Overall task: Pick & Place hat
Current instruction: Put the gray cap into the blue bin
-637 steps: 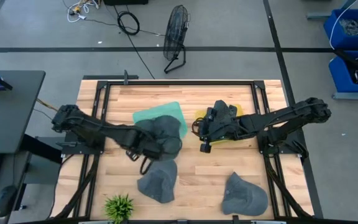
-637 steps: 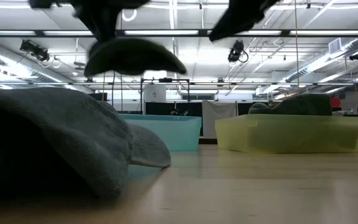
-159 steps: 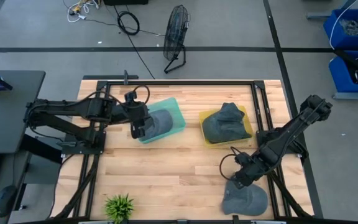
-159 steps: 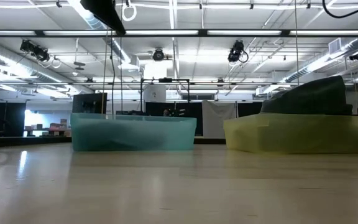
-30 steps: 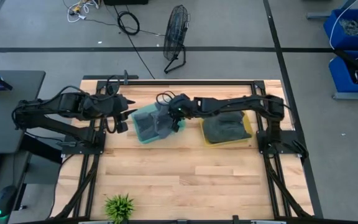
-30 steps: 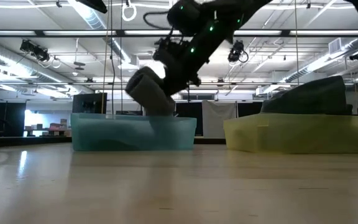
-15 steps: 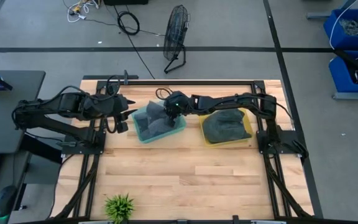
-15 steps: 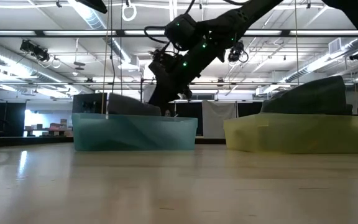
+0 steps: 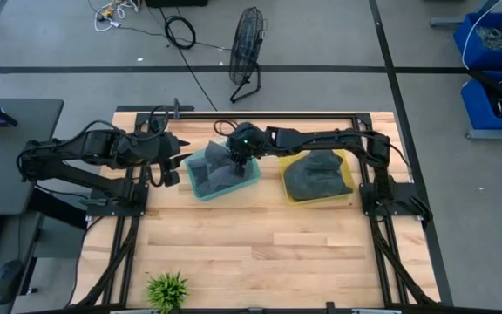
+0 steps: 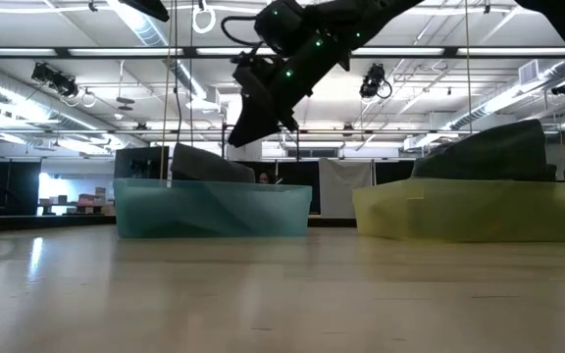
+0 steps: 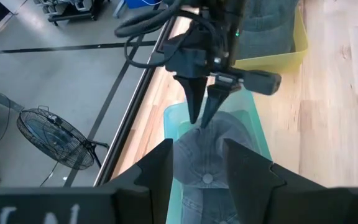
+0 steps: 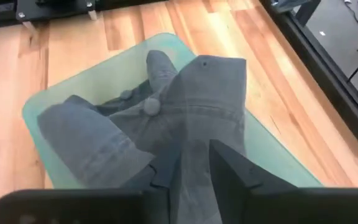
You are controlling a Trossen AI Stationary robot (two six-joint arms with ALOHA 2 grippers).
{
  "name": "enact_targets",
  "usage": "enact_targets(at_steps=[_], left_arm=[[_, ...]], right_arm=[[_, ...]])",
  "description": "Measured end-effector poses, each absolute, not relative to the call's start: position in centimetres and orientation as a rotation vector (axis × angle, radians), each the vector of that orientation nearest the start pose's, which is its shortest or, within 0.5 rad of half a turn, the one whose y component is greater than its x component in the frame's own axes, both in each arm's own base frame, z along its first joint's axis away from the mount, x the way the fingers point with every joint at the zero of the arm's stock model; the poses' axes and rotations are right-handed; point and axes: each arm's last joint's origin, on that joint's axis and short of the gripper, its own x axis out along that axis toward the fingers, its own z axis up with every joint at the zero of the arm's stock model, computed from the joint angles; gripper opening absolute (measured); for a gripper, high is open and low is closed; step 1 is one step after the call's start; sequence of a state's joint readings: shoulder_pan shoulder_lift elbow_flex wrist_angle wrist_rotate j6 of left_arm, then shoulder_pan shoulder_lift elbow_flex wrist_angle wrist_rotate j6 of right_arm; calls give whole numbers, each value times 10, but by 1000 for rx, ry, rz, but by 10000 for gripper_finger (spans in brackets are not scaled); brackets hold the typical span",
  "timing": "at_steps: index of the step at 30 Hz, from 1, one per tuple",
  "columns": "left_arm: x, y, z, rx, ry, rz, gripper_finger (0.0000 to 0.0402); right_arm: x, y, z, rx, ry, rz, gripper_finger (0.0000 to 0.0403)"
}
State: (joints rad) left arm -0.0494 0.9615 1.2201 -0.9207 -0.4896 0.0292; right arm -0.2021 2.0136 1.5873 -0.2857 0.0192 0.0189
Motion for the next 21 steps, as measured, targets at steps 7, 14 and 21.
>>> enact_targets(at_steps=[7, 14, 21], left_arm=[[164, 6, 383, 205, 654, 415, 142], [164, 6, 382, 183, 653, 423, 142], [164, 6, 382, 182, 653, 423, 142]], right_arm=[[452, -72, 211, 75, 782, -196, 21], [464, -71, 159, 26, 881, -281, 4], [469, -69, 133, 62, 929, -235, 2]])
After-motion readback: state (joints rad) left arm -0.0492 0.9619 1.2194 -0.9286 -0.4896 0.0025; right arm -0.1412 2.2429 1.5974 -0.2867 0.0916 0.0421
